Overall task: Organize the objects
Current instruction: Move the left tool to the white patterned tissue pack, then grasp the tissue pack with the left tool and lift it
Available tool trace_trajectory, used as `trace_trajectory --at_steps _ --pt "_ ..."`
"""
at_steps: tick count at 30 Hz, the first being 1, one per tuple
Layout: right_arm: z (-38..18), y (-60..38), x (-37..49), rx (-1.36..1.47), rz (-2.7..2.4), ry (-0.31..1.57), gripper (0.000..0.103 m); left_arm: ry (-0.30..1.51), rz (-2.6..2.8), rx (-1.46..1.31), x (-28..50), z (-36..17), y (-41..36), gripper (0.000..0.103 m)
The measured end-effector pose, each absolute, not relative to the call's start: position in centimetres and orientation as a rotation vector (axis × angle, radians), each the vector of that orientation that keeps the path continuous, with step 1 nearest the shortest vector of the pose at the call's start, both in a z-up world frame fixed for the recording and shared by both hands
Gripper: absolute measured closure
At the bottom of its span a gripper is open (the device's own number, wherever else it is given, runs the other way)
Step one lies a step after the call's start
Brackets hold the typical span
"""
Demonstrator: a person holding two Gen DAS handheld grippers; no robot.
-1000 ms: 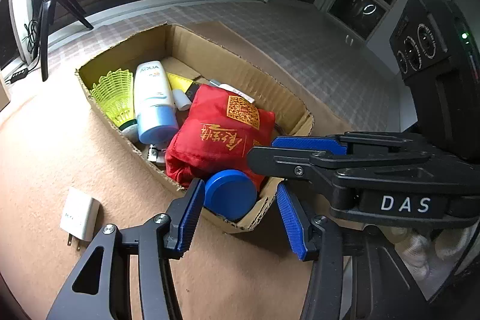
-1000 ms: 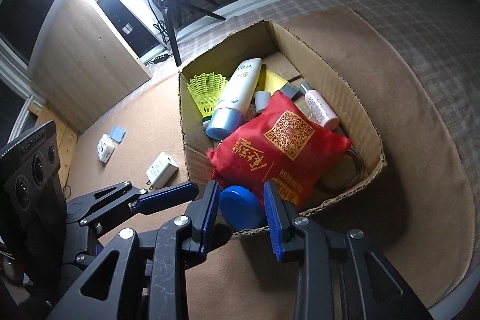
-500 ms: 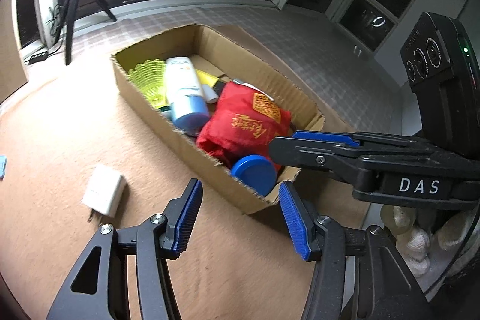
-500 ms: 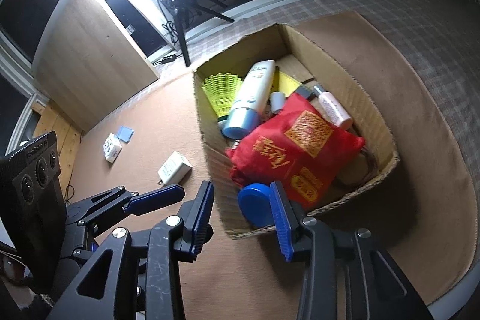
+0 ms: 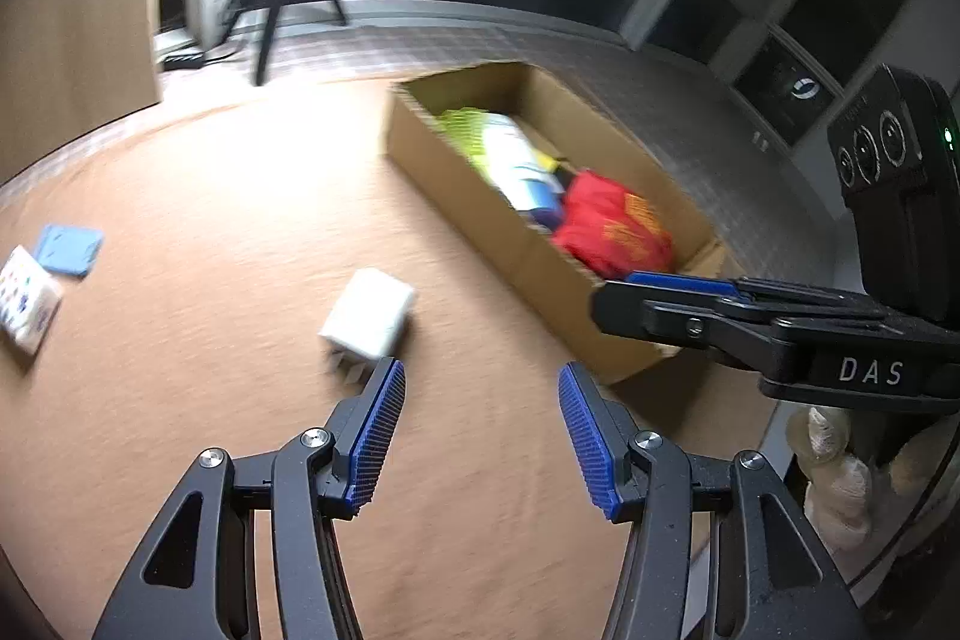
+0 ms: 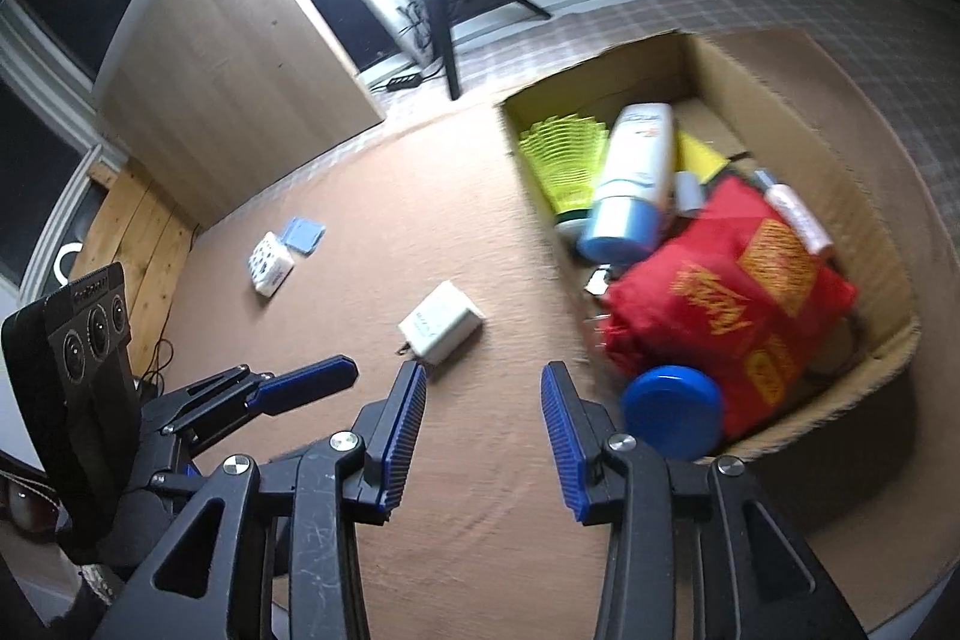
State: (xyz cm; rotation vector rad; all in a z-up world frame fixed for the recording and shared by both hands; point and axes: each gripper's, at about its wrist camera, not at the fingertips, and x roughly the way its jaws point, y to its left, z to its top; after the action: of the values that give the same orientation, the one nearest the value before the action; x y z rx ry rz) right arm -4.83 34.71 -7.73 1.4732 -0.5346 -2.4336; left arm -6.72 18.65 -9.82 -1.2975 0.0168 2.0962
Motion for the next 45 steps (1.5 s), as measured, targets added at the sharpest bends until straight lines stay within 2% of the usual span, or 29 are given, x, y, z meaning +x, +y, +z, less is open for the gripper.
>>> trace_trajectory --at_steps 6,15,23,30,39,42,45 --pt "-8.0 31.2 -5.9 1.477 -2.390 -0.505 0.065 -0.061 2.179 -1.359 -8.9 -10.0 12.6 0.041" --pt "-8.6 26.2 -7.6 1.500 -2.335 -0.476 0.063 -0.160 2.334 -1.427 -14.2 -10.0 2.3 0.040" --pt "-8.6 23.1 -8.5 1.517 -2.314 -0.442 0.063 -0.160 2.389 -1.488 -20.2 -11.1 -3.0 0.040" --pt "-8.9 22.7 -8.8 1.541 -2.314 -0.442 0.063 -0.169 2.421 -1.538 -25.1 -12.6 -5.1 0.040" --pt "-9.7 23.7 -8.8 1.585 -2.326 -0.465 0.063 -0.281 2.408 -1.619 -29.2 -15.6 -6.9 0.041" --pt "-9.8 23.9 -9.1 1.591 -2.327 -0.466 0.063 -0.274 2.388 -1.631 -29.4 -16.2 -6.7 0.043" --pt "-9.9 23.8 -9.4 1.592 -2.322 -0.462 0.063 -0.285 2.371 -1.629 -28.9 -16.5 -6.4 0.051"
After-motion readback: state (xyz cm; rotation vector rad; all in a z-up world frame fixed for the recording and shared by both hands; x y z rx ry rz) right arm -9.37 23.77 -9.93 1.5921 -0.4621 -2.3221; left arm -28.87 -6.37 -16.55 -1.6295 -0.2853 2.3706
